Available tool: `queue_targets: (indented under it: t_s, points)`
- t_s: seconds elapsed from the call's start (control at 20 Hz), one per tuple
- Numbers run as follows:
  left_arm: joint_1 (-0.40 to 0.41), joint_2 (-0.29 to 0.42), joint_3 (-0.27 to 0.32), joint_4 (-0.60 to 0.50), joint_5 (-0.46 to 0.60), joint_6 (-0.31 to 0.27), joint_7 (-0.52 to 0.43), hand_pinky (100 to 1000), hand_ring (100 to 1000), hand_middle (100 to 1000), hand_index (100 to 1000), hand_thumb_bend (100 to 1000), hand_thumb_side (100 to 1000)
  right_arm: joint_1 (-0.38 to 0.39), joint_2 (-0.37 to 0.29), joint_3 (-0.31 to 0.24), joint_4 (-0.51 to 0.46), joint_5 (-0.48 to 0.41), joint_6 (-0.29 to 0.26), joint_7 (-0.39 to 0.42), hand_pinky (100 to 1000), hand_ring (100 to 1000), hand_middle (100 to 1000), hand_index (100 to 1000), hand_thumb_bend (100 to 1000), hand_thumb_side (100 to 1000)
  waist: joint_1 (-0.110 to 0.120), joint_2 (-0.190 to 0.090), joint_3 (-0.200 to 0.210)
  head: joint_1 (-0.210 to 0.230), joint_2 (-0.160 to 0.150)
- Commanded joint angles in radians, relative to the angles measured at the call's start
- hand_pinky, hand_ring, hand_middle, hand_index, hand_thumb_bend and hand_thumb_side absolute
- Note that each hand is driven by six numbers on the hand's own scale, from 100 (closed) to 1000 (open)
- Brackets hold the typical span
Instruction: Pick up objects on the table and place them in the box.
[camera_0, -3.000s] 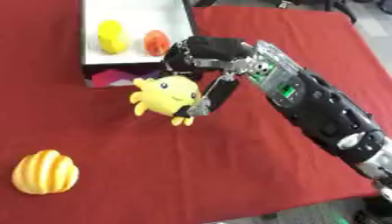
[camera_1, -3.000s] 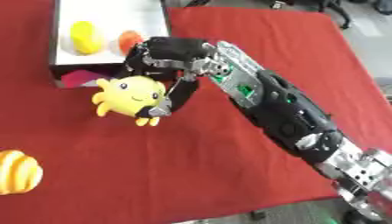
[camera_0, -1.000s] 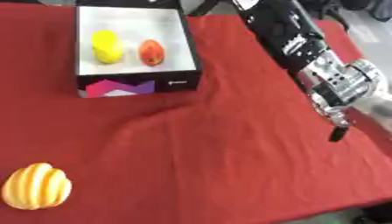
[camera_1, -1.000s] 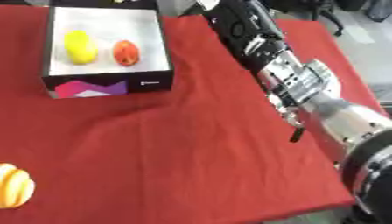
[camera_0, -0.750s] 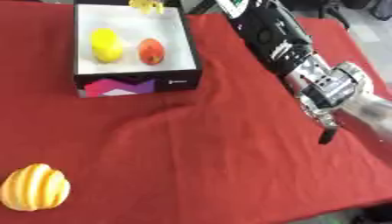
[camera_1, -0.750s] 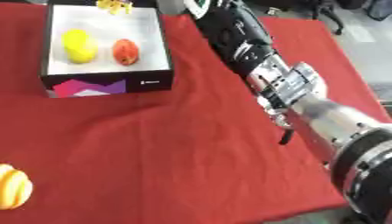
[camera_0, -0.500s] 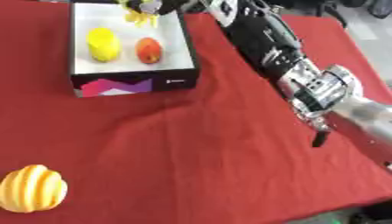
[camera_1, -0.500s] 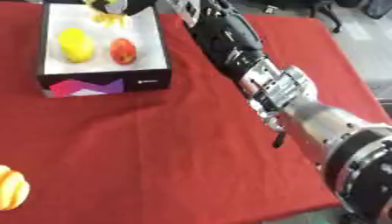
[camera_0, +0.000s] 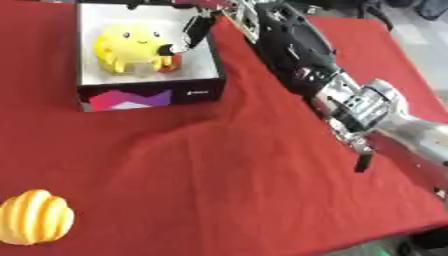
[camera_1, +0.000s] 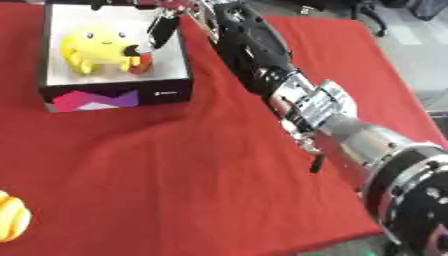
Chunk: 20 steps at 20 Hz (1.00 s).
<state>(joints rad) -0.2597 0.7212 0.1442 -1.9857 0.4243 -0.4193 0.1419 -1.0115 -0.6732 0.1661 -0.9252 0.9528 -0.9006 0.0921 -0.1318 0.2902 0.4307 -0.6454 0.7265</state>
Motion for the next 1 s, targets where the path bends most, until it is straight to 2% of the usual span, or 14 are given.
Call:
queue_targets:
  t_s: [0.05,0.1,0.25,0.45,0.55,0.75,1.0]
  points:
    - [0.001,0.025,0.011,-0.014,-0.005,0.003,0.015,865,858,786,814,100,614,-0.016,-0.045,-0.017,-0.027,-0.041,-0.006,-0.007,890,882,816,920,439,339,-0.003,-0.017,-0.004,-0.005,0.002]
    - [0.004,0.025,0.012,-0.014,-0.005,0.004,0.022,865,858,786,814,100,614,-0.013,-0.048,-0.019,-0.028,-0.064,-0.006,-0.007,888,881,815,922,442,337,-0.003,-0.019,-0.006,-0.004,0.004]
    - [0.014,0.028,0.017,-0.014,-0.007,0.006,0.039,865,858,786,815,100,615,-0.006,-0.060,-0.032,-0.026,-0.157,-0.006,0.002,883,876,819,927,428,213,-0.003,-0.026,-0.013,0.000,0.007]
    - [0.031,0.029,0.022,-0.014,-0.012,0.009,0.055,865,858,786,815,100,616,0.002,-0.088,-0.039,-0.064,-0.349,0.021,0.028,863,855,811,925,412,100,-0.001,-0.036,-0.026,0.001,0.013]
    - [0.036,0.029,0.023,-0.014,-0.014,0.010,0.060,865,858,785,815,100,616,0.008,-0.101,-0.038,-0.099,-0.469,0.054,0.057,849,845,800,920,326,100,0.001,-0.039,-0.032,0.001,0.015]
    - [0.039,0.029,0.022,-0.014,-0.007,0.005,0.071,864,857,784,815,100,619,0.030,-0.133,-0.050,-0.177,-0.738,0.167,0.152,813,815,768,897,100,100,0.005,-0.045,-0.043,0.009,0.016]
    - [0.065,0.029,0.028,-0.014,-0.012,0.007,0.072,865,857,784,814,100,618,0.110,-0.224,-0.094,-0.311,-1.103,0.340,0.219,785,787,718,852,100,100,0.012,-0.059,-0.071,0.034,0.025]
